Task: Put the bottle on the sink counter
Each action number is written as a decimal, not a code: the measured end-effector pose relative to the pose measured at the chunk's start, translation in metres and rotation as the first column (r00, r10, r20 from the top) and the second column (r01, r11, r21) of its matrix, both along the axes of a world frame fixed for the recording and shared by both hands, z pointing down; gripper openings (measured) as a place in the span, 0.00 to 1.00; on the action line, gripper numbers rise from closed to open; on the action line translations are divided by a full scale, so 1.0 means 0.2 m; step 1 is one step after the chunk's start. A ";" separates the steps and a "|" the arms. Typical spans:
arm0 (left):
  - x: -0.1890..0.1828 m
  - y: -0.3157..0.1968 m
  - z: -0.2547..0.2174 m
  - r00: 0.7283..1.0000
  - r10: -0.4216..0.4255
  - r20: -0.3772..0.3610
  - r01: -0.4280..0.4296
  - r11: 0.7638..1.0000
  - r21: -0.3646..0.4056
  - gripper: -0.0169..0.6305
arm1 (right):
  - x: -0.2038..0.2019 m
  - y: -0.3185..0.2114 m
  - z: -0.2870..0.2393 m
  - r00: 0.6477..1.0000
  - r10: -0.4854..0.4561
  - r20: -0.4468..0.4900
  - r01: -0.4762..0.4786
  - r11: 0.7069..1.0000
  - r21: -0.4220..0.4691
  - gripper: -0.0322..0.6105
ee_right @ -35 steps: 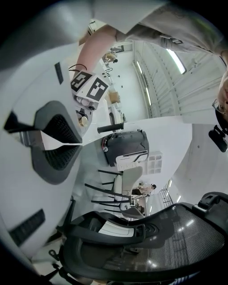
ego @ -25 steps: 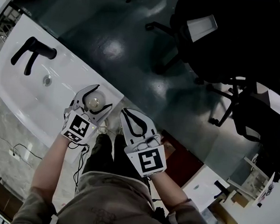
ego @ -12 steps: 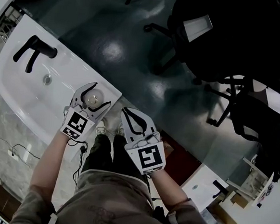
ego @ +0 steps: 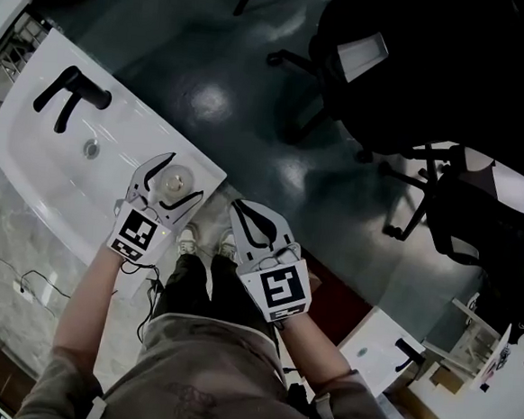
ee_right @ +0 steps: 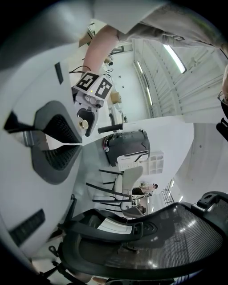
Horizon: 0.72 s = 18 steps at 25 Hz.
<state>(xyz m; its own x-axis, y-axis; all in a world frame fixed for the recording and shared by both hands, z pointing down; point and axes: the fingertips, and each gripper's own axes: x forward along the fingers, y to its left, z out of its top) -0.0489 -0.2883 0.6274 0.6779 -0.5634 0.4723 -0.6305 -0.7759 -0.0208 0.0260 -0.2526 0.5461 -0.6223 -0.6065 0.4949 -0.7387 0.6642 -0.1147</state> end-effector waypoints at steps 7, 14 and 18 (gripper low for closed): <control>-0.03 0.03 -0.23 0.999 -0.030 -0.030 0.031 0.999 0.044 0.59 | 0.01 0.00 -0.14 1.000 0.005 0.008 -0.005 0.999 0.038 0.10; -0.04 0.14 -0.60 0.995 -0.046 -0.083 0.055 0.992 0.110 0.59 | 0.01 0.03 -0.40 1.000 -0.026 -0.004 0.027 0.991 0.128 0.10; -0.06 0.22 -0.78 0.994 -0.055 -0.095 0.068 0.988 0.139 0.59 | 0.01 0.07 -0.57 0.999 -0.048 -0.023 0.052 0.978 0.204 0.10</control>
